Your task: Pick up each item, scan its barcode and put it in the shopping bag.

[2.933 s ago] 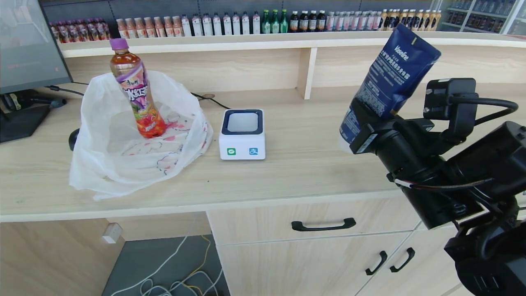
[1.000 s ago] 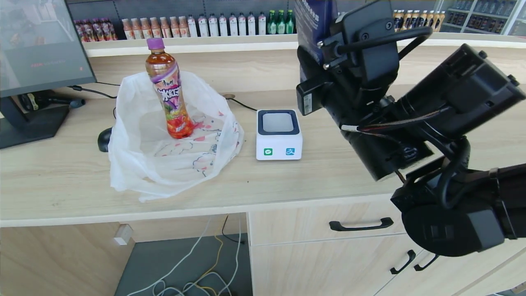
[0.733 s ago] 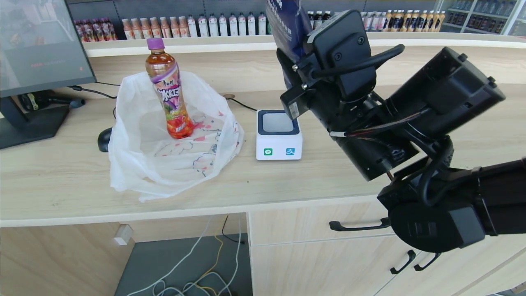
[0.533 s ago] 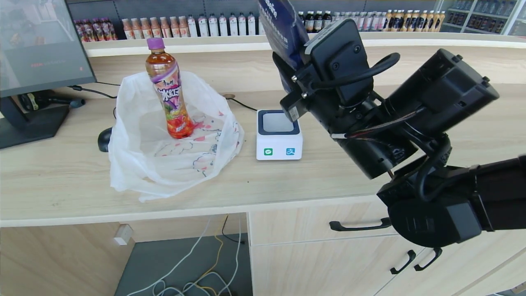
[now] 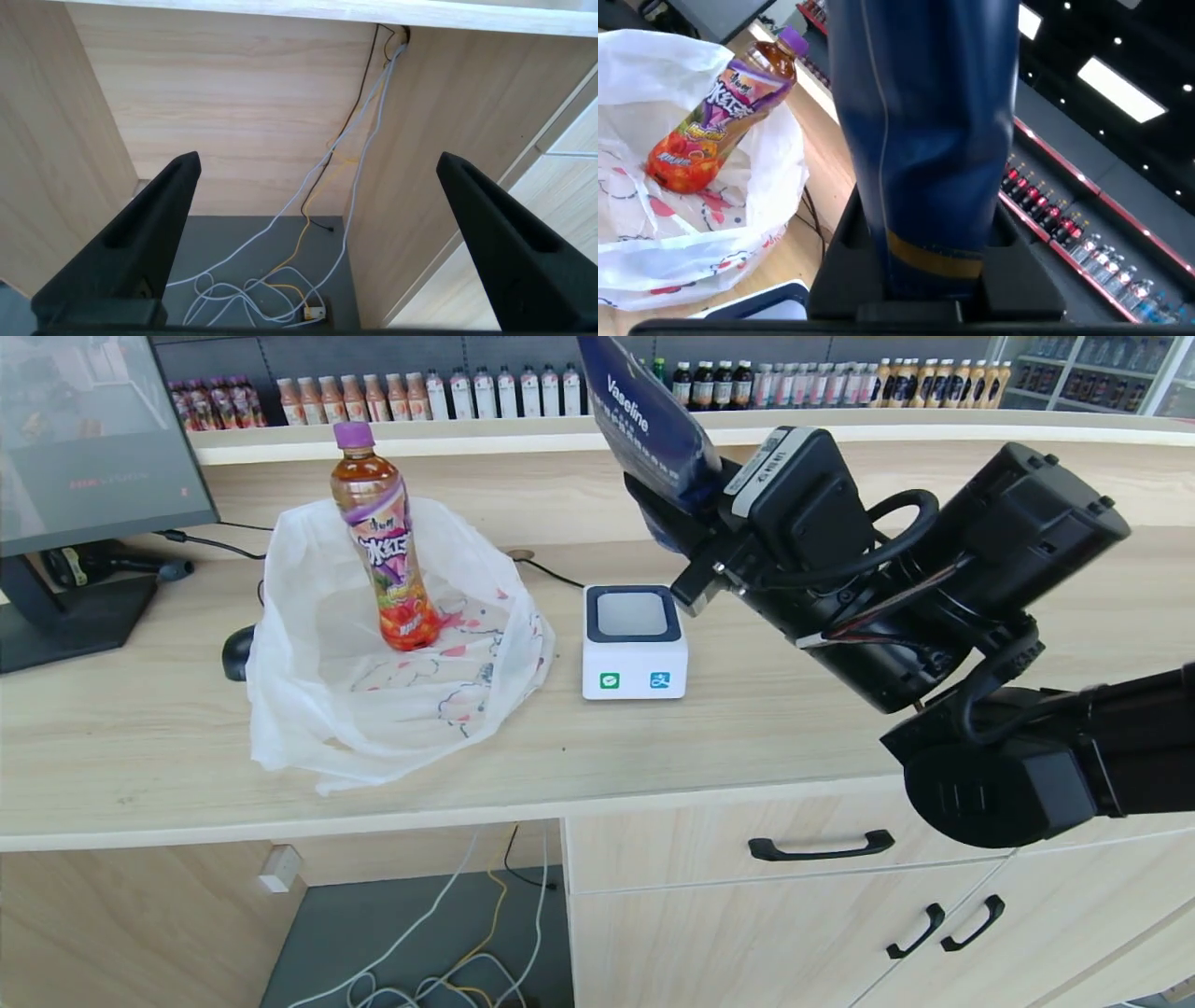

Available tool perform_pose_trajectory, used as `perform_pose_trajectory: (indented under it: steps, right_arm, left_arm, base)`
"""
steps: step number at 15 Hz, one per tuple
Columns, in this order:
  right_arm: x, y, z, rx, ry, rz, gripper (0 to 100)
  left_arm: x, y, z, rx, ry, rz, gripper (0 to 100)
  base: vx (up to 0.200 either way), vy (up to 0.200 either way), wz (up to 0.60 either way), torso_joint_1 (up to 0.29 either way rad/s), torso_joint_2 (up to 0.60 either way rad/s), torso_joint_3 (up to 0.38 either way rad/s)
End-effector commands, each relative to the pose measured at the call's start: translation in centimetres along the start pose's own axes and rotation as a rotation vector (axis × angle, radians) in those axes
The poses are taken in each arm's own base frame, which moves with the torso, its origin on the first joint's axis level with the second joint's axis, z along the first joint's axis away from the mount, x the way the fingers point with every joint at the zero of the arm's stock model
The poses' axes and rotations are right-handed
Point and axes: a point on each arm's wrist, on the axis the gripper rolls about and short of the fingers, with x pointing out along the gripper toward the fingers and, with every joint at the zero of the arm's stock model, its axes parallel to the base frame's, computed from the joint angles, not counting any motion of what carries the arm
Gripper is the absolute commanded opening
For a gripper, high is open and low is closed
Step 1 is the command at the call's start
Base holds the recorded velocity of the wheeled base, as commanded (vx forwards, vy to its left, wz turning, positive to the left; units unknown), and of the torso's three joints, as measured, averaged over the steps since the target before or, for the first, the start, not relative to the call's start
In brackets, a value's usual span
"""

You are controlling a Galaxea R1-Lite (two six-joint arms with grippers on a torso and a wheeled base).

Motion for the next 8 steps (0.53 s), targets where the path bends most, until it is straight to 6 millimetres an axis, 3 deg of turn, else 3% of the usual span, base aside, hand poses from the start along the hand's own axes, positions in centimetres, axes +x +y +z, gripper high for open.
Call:
perform_pose_trajectory:
  steps: [1,8]
  right_arm:
    - [-0.1,-0.3,-0.3,-0.018,-0.010,0.011,0]
    - [0.0,0.8,-2.2,-0.083,-0.093,0.129,0]
  left_arm:
    - [0.0,0.0,0.0,-0.001,0.000,0.000,100]
    - [0.0,0.0,0.0,-0.001,0.000,0.000,100]
  base:
    - [0.000,0.000,0.00,0.000,0.00,0.000]
    - [0.000,0.000,0.00,0.000,0.00,0.000]
